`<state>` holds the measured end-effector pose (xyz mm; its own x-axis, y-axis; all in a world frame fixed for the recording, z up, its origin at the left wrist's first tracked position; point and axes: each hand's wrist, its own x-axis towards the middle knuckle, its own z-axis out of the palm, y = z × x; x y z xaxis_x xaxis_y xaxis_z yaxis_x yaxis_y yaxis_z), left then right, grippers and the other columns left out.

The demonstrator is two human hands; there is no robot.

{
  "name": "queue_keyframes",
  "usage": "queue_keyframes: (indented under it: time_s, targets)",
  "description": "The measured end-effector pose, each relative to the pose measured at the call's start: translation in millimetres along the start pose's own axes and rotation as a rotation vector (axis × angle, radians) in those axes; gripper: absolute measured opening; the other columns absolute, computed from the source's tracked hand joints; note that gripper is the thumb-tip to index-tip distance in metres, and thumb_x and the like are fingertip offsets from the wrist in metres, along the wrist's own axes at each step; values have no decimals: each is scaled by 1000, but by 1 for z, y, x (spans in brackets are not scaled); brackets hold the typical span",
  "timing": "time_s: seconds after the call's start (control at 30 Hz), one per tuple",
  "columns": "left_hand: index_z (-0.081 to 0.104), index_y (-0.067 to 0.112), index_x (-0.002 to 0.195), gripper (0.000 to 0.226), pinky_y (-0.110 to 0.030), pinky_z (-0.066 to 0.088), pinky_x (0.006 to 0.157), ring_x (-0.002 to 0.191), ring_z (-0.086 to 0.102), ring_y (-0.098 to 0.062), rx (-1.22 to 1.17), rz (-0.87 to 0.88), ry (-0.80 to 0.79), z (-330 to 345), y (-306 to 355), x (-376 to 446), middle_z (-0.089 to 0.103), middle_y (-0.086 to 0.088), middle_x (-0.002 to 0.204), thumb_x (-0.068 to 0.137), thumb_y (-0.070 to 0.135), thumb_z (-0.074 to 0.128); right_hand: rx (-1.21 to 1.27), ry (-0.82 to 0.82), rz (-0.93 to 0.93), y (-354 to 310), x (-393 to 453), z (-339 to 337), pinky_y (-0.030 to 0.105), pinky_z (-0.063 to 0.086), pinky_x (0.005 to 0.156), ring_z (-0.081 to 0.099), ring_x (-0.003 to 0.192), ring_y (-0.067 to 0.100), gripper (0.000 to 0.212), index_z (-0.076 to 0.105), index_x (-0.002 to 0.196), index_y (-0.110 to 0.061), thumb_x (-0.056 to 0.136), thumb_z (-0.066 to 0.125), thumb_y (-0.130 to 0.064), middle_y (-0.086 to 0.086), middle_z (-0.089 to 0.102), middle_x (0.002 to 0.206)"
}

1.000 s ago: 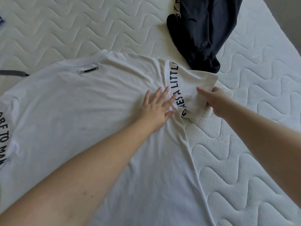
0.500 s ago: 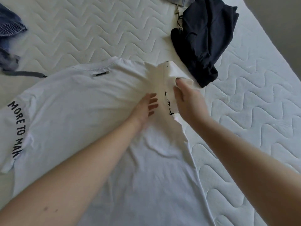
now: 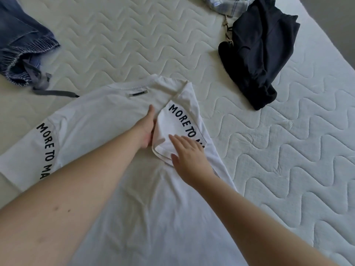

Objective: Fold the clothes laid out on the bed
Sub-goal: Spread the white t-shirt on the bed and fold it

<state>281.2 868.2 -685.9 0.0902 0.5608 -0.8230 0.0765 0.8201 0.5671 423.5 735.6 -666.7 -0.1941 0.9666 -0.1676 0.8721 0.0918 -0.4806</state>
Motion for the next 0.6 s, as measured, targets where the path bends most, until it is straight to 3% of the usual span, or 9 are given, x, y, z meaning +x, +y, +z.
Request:
queue_keyframes:
  time_s: [0.1, 0.2, 0.27, 0.3, 0.43, 0.53, 0.6]
  targets:
    - [59, 15, 120, 43, -31, 52, 71, 93, 68, -20, 346, 88, 37, 1, -13, 1, 70, -4, 113, 86, 40, 70, -87, -17, 226, 24, -24, 0, 44, 8, 120, 11, 149, 24, 73, 10, 156, -28, 96, 49, -42, 2, 15, 162]
    - [59, 12, 109, 27, -28, 51, 70, 93, 63, -23, 608, 238, 122, -3, -17, -2, 65, -8, 107, 84, 8, 68, -117, -59, 370, 42, -41, 0, 41, 14, 118, 14, 146, 25, 79, 8, 155, -28, 92, 54, -41, 2, 16, 160]
    - [59, 14, 94, 10, -23, 51, 66, 84, 61, -18, 568, 313, 141, -4, -11, -7, 63, -6, 98, 87, 5, 60, -148, -29, 357, 44, -43, 2, 38, 16, 115, 21, 142, 24, 78, 13, 154, -28, 90, 55, -40, 1, 23, 155]
    - [58, 15, 92, 11, -25, 50, 72, 83, 60, -17, 516, 341, 139, -5, -6, -10, 62, -6, 98, 90, 5, 54, -175, -11, 341, 43, -42, 3, 38, 16, 114, 23, 141, 24, 78, 15, 154, -29, 89, 56, -41, 0, 25, 153]
    - [65, 18, 102, 24, -38, 49, 90, 87, 62, -20, 103, 353, 18, -14, 13, -23, 66, -16, 109, 94, 5, 46, -221, 64, 314, 33, -34, 10, 45, 16, 114, 27, 141, 28, 79, 21, 153, -33, 86, 62, -42, 6, 27, 155]
    - [66, 22, 114, 37, -45, 53, 89, 97, 66, -27, -61, 345, -48, -30, 18, -32, 69, -13, 116, 88, 7, 45, -210, 117, 266, 23, -30, 15, 49, 23, 111, 34, 139, 30, 79, 28, 152, -30, 84, 67, -23, 8, 35, 153]
    - [65, 22, 115, 38, -46, 55, 87, 98, 67, -29, -104, 313, -7, -40, 11, -31, 69, -12, 114, 86, 8, 44, -210, 149, 226, 17, -30, 20, 51, 32, 107, 42, 134, 32, 80, 36, 150, -23, 78, 67, -7, 10, 44, 148]
